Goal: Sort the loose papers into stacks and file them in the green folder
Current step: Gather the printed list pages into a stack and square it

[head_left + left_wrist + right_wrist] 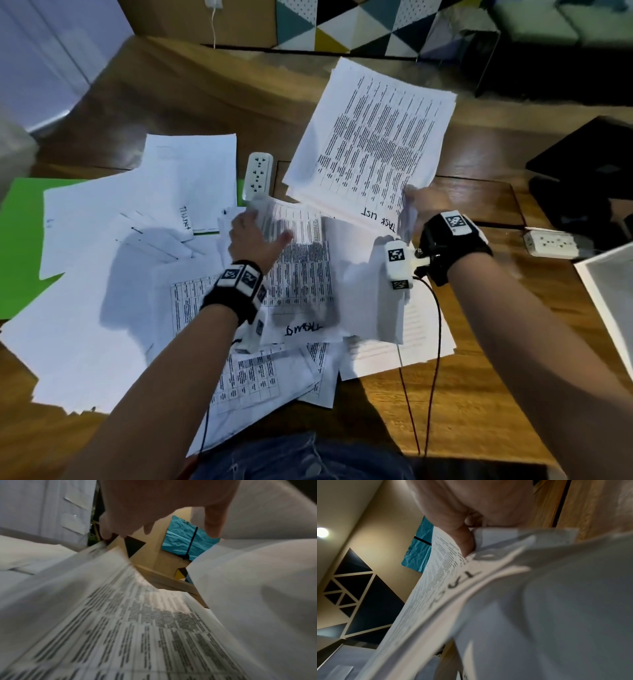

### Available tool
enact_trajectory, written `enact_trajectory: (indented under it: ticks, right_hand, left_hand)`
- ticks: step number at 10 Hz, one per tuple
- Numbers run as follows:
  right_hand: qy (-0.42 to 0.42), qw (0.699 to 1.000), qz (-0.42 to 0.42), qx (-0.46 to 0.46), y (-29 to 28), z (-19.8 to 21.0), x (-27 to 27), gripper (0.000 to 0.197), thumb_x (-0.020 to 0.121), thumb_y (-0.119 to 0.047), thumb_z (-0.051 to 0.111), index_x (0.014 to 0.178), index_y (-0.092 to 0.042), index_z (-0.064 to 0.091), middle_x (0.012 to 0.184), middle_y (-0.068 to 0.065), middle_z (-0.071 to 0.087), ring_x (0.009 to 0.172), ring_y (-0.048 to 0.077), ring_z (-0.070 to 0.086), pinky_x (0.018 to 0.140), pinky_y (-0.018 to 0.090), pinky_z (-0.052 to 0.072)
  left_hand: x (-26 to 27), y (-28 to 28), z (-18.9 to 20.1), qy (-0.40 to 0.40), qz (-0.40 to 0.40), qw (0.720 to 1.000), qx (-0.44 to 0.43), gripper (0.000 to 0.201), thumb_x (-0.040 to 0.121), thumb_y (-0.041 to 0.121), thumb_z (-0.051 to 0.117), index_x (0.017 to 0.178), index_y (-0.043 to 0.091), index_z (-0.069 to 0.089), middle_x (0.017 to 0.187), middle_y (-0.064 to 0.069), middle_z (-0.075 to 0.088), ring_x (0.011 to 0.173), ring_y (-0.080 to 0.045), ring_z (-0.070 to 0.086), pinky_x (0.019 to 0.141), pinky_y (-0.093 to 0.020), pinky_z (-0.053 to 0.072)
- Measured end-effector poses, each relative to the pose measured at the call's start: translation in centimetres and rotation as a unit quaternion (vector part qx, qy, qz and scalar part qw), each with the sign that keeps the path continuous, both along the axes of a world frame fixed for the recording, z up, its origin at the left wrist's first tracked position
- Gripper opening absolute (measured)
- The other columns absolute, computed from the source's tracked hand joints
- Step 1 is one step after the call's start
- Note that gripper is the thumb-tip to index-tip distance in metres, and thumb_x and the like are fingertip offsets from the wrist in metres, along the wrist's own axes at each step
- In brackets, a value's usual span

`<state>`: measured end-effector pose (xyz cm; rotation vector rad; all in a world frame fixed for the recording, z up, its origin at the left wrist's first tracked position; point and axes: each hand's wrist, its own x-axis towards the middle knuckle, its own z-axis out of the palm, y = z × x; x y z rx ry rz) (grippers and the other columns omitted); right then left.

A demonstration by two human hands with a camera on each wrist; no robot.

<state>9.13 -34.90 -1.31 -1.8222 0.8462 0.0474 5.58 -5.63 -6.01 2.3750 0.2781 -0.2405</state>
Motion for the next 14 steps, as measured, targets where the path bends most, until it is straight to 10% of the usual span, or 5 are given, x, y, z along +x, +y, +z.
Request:
enact_trajectory:
  ticks: [5, 8, 9, 12, 14]
  right_hand:
    - [-0.052, 0.979, -0.013, 0.199, -1.2, 4.2, 0.4, 0.007, 0.091, -0.013, 0.055, 0.098, -0.011, 0.055, 0.103, 0.008, 0.058, 0.098, 0.025, 0.056, 0.100, 0.042, 0.046]
    - [-0.070, 0.980, 0.017, 0.187, -1.2, 6.1, 1.7, 0.019, 0.087, -0.013, 0.057, 0.105, -0.009, 0.054, 0.113, 0.013, 0.057, 0.102, 0.028, 0.057, 0.101, 0.045, 0.046]
    - [-0.065, 0.989, 0.014, 0.130, -3.6, 5.0, 2.9, 0.013, 0.080, -0.018, 0.059, 0.093, -0.015, 0.057, 0.111, 0.009, 0.058, 0.100, 0.025, 0.059, 0.101, 0.048, 0.048]
    - [-0.030, 0.999, -0.038, 0.001, -2.1, 1.8, 0.0, 0.021, 0.089, -0.006, 0.054, 0.107, -0.017, 0.057, 0.082, -0.002, 0.056, 0.090, 0.017, 0.050, 0.085, 0.029, 0.046]
    - [-0.017, 0.995, -0.094, 0.020, -1.1, -1.9, -1.7, 0.036, 0.092, 0.001, 0.042, 0.126, -0.001, 0.055, 0.117, 0.018, 0.062, 0.106, 0.028, 0.060, 0.066, 0.012, 0.044]
  left_hand:
    - [0.3, -7.7, 2.4, 0.294, -0.038, 0.861, -0.413, 0.085, 0.067, 0.071, 0.056, 0.142, 0.040, 0.031, 0.143, -0.009, 0.048, 0.137, -0.024, 0.036, 0.115, -0.057, -0.005]
    - [0.4, -10.1, 4.0, 0.268, -0.036, 0.803, -0.531, 0.069, 0.072, 0.057, 0.065, 0.134, 0.031, 0.051, 0.127, 0.003, 0.062, 0.127, -0.021, 0.049, 0.113, -0.046, 0.027]
    - [1.2, -9.1, 4.4, 0.209, 0.002, 0.793, -0.573, 0.011, 0.075, 0.015, 0.067, 0.083, 0.015, 0.075, 0.082, 0.002, 0.075, 0.093, -0.016, 0.068, 0.097, -0.035, 0.044]
    - [2.6, -1.4, 3.1, 0.177, -0.076, 0.913, -0.359, 0.021, 0.081, 0.006, 0.067, 0.093, -0.011, 0.065, 0.082, -0.018, 0.068, 0.074, -0.025, 0.064, 0.074, -0.033, 0.051]
    - [0.3, 4.3, 0.1, 0.136, 0.016, 0.958, -0.251, 0.028, 0.084, -0.005, 0.059, 0.112, -0.010, 0.064, 0.097, -0.019, 0.069, 0.086, -0.025, 0.061, 0.088, -0.040, 0.051]
